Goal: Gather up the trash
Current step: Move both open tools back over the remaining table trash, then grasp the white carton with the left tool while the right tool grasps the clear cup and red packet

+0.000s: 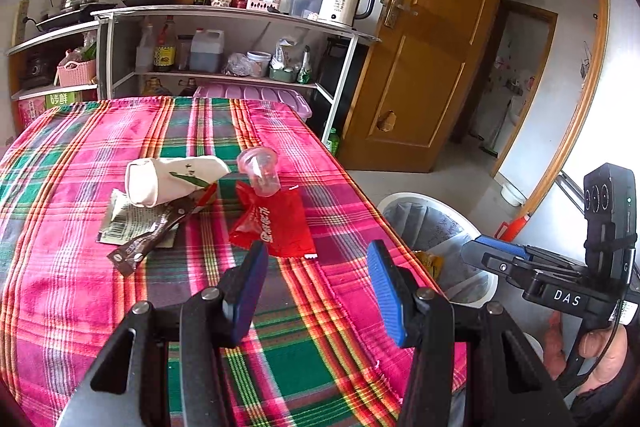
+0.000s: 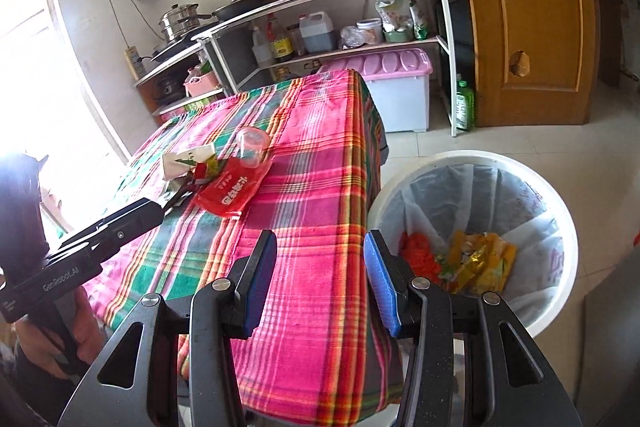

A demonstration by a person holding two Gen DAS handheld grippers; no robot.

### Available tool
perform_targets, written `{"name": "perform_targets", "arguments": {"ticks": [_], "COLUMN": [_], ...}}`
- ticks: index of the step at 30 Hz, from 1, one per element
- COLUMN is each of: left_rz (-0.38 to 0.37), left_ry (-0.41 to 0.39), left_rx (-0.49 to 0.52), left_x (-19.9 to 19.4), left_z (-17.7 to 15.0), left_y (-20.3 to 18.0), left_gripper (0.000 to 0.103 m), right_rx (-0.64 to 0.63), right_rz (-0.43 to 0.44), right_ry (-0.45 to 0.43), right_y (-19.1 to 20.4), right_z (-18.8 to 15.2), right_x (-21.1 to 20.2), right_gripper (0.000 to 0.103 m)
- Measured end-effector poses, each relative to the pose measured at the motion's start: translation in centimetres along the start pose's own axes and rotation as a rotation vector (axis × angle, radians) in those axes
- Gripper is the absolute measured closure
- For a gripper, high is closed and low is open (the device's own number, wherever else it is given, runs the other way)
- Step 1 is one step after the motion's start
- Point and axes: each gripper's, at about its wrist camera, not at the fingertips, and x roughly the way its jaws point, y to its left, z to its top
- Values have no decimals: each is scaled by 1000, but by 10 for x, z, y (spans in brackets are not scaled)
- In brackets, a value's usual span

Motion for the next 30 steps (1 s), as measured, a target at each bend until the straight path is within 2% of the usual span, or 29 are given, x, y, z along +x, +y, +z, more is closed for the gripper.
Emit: {"name": "perform_targets", "arguments": {"ticks": [13,25,30], "left_rz": [113,152,156], "left_ry": [-35,-30,-5], "left_rx": [-65,-125,-141], "left_x": [-12,2,19], "left_z": [5,20,31], "left_y": [53,96,112], "left_gripper": [49,49,41], "right_rx": [-72,-132,-147], "right_rz": [20,43,52], "right_ry": [33,46,55], "right_y": [34,61,68], "right_z": [12,31,42], "right_x": [25,57,74], "right_gripper": [56,56,56]}}
